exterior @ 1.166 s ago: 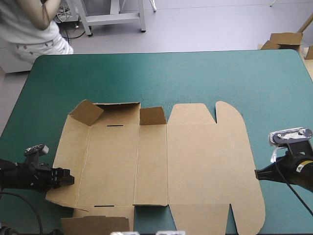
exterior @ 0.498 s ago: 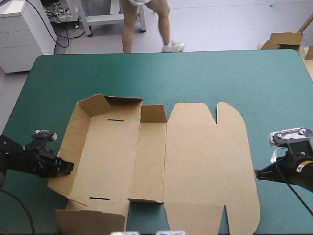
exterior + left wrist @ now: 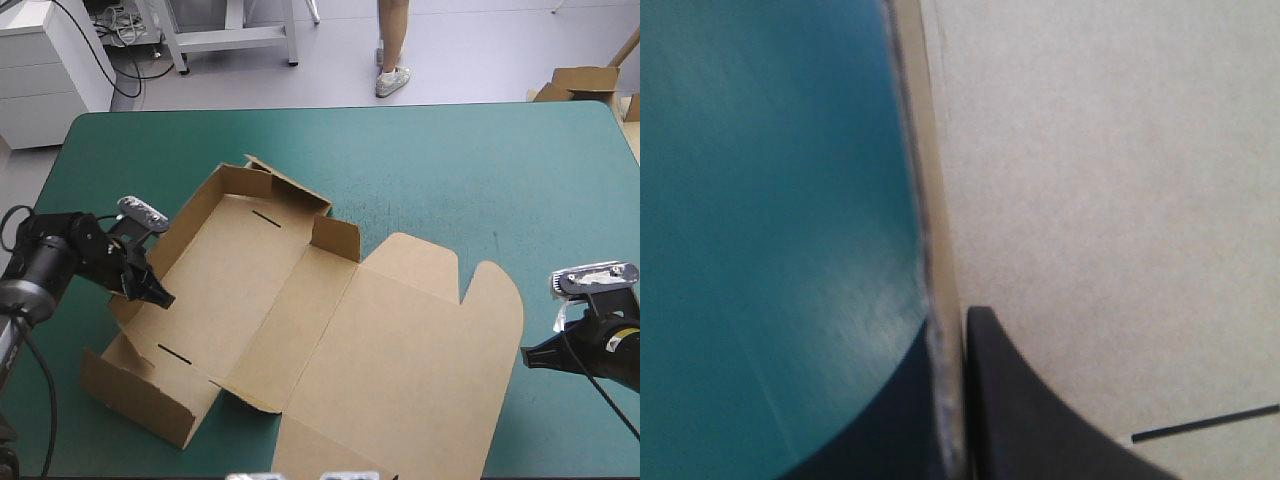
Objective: Fold the box
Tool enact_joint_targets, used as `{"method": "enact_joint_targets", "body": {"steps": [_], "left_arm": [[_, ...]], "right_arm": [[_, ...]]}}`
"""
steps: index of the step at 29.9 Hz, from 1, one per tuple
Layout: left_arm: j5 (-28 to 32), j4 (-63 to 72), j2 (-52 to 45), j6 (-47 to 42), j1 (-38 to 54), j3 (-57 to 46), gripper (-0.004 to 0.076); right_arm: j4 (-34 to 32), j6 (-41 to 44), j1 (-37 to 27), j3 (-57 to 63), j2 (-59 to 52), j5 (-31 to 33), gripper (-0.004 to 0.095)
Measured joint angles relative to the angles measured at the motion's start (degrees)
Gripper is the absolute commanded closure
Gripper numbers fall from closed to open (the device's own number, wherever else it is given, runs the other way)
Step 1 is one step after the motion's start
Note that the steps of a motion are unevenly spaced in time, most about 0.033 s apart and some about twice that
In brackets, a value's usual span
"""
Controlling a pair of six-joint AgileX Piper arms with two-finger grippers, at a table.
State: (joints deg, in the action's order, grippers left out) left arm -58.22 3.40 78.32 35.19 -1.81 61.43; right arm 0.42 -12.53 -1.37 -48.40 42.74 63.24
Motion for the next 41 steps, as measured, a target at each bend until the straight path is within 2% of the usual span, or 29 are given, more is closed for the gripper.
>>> {"method": "enact_joint_targets", "body": {"steps": [15, 26, 33, 37, 41], "left_arm": [[16.6, -19.3, 13.6, 0.0, -19.5, 13.3, 0.0731], [30.3, -30.8, 14.9, 0.5, -34.0, 14.3, 0.0731], [31.2, -41.2, 14.5, -1.4, -43.9, 14.6, 0.0731], [29.9, -47.3, 14.3, -6.5, -48.9, 14.9, 0.0732], [28.1, -53.9, 14.3, -15.4, -52.9, 14.9, 0.0732]], "right_arm": [[0.0, 0.0, 0.0, 0.0, 0.0, 0.5, 0.0888], [0.0, 0.0, 0.0, 0.0, 0.0, 0.5, 0.0888], [0.0, 0.0, 0.0, 0.0, 0.0, 0.5, 0.0888], [0.0, 0.0, 0.0, 0.0, 0.0, 0.5, 0.0888], [0.0, 0.0, 0.0, 0.0, 0.0, 0.5, 0.0888]]}}
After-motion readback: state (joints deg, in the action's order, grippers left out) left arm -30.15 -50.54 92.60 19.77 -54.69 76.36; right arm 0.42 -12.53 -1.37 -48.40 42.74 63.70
